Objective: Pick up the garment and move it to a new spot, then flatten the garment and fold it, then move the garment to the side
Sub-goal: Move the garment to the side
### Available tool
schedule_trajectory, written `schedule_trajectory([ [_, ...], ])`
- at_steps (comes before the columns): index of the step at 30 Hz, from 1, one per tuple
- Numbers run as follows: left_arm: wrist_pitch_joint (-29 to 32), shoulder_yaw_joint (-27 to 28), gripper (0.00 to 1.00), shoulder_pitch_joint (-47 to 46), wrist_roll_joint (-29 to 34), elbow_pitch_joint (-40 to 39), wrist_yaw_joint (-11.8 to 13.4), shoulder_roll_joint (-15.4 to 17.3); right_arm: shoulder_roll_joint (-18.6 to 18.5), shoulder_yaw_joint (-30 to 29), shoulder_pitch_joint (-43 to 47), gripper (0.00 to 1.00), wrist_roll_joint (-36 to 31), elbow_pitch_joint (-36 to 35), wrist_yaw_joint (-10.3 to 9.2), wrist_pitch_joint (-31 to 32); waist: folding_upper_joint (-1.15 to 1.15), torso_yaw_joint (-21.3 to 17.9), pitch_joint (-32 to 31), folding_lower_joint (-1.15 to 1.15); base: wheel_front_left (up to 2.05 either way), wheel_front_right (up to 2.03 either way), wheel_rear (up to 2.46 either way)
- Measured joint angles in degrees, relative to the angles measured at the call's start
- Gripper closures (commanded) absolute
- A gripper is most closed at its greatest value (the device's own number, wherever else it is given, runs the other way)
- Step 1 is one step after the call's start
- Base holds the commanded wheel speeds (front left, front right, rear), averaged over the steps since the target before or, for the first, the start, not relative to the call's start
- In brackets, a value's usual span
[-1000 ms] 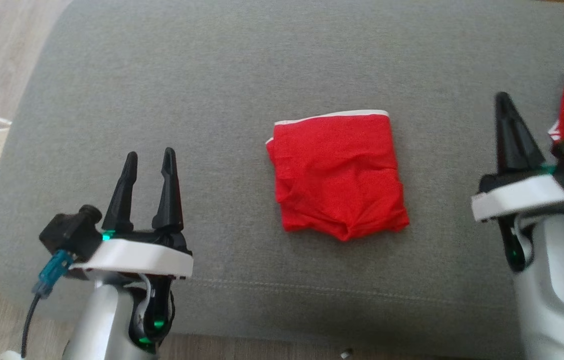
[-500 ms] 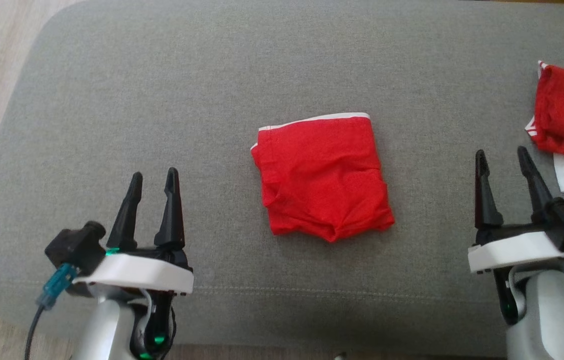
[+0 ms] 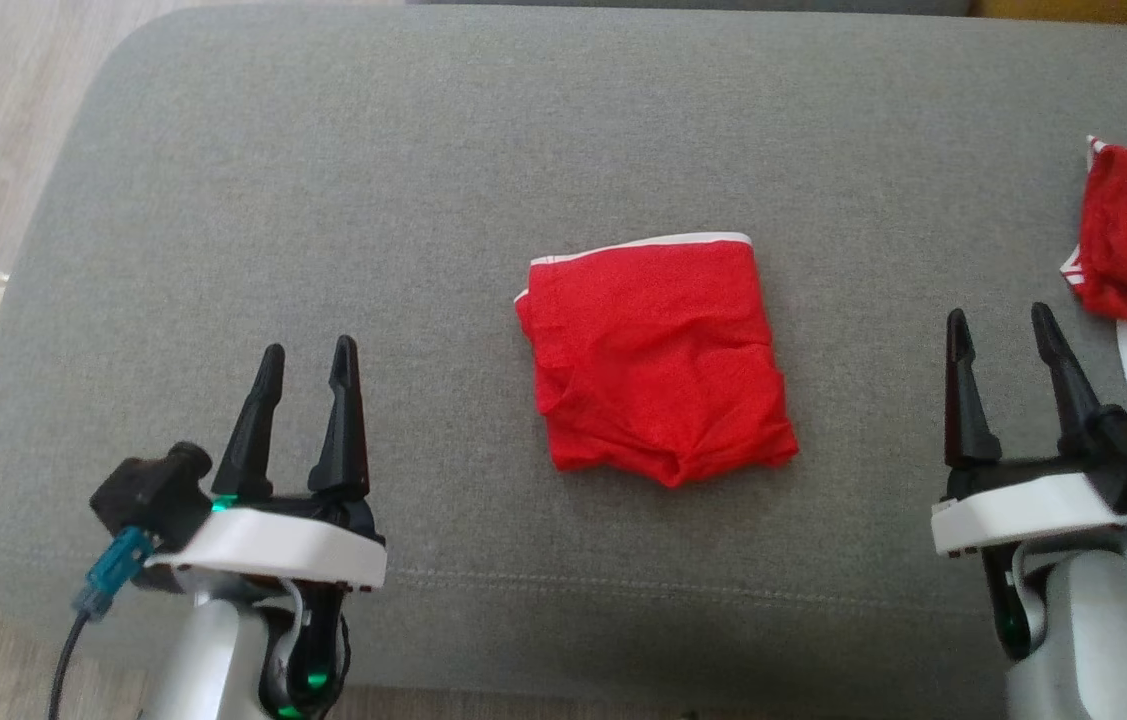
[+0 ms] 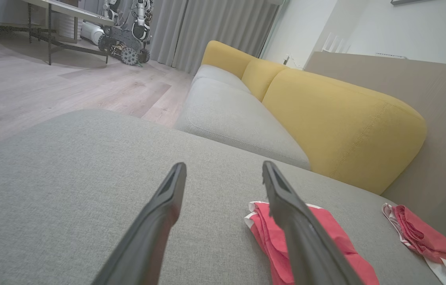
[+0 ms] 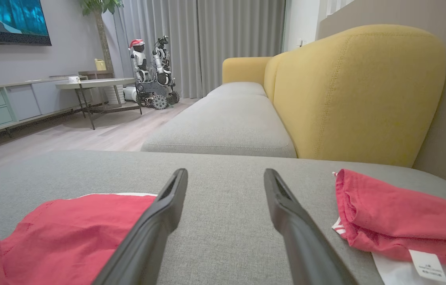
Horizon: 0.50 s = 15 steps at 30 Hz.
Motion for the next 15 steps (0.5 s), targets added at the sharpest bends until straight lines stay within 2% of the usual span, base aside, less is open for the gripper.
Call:
schedule_trajectory([
  [6, 0.0, -0.78, 0.0, -0.01, -0.01, -0.31, 0.01, 0.0, 0.02, 3.3, -0.34, 0.0, 1.96, 3.13, 0.0, 0.3, 0.0, 0.98, 1.1, 0.0, 0.0, 0.0, 0.0],
  [15, 0.0, -2.15, 0.0, -0.85, -0.04, -0.41, 0.05, 0.0, -0.18, 8.06, -7.58, 0.0, 9.16, 10.72, -0.01, 8.98, 0.0, 3.23, 5.15, 0.0, 0.0, 0.0, 0.0],
])
